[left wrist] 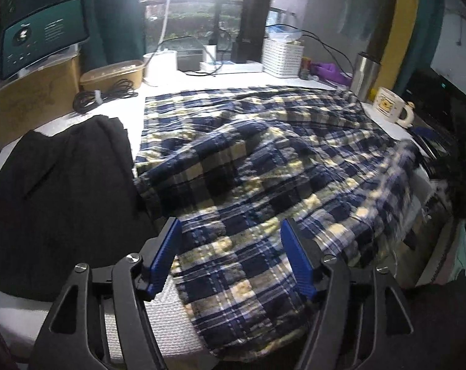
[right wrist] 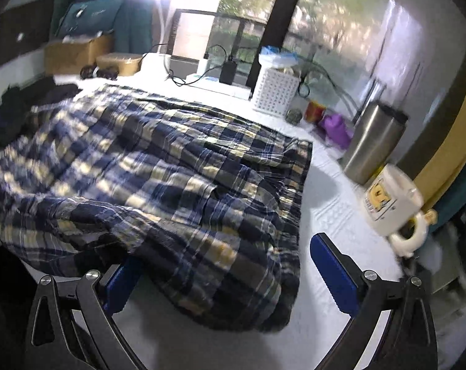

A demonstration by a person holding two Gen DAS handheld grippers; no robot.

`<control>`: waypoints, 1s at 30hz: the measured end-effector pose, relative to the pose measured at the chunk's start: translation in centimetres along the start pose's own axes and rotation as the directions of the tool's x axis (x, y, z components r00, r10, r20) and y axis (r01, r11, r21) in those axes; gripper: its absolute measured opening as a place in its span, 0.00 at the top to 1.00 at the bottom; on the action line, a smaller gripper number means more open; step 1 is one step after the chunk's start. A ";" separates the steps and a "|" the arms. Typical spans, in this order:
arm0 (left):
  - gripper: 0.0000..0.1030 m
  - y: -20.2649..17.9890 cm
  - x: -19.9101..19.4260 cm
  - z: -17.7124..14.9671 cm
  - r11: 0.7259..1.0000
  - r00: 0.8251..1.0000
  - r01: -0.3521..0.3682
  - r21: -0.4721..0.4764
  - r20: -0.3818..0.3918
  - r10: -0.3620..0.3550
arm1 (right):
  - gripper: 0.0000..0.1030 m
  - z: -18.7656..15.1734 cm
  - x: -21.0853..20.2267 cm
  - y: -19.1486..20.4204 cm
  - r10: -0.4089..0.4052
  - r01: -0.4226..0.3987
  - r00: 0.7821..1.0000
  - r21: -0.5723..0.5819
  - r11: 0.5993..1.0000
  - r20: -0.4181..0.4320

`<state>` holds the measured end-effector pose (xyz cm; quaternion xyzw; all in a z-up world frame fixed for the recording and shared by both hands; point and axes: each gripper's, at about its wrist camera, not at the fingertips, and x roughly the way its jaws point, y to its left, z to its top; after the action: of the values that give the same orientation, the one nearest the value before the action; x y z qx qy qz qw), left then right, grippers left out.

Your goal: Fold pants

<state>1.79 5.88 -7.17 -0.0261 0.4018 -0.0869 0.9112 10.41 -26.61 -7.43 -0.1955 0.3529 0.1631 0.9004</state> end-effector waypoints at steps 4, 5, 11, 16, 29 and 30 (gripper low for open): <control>0.24 -1.0 -0.4 -0.3 0.998 0.999 0.047 0.043 0.009 -0.047 | 0.00 1.5 1.3 -1.5 0.070 -0.066 0.997 0.108 0.992 -0.033; 0.22 -1.3 -0.4 -0.5 0.996 0.998 0.067 0.056 0.010 -0.068 | 0.00 1.8 1.6 -1.8 0.083 -0.078 0.996 0.133 0.988 -0.032; 0.18 -3.9 0.7 -1.7 0.979 0.991 0.137 0.148 -0.029 -0.134 | 0.00 3.8 3.6 -3.6 0.138 -0.115 0.988 0.286 0.951 -0.062; 0.17 -6.3 1.9 -3.2 0.962 0.989 0.144 0.232 -0.074 -0.131 | 0.00 5.3 5.1 -4.3 0.176 -0.138 0.982 0.357 0.924 -0.074; 0.87 -2.2 1.3 -2.3 0.991 0.999 0.041 0.131 -0.036 -0.037 | 0.00 5.8 5.2 -3.9 0.145 -0.118 0.987 0.312 0.943 -0.063; 0.87 -1.5 1.4 -1.9 0.994 0.999 0.044 0.104 -0.036 -0.041 | 0.00 5.8 5.2 -3.8 0.145 -0.120 0.988 0.305 0.945 -0.061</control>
<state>1.09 4.22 -9.34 0.0146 0.4115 -0.1276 0.9023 18.99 -26.44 -6.22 -0.0390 0.4228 0.1594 0.8913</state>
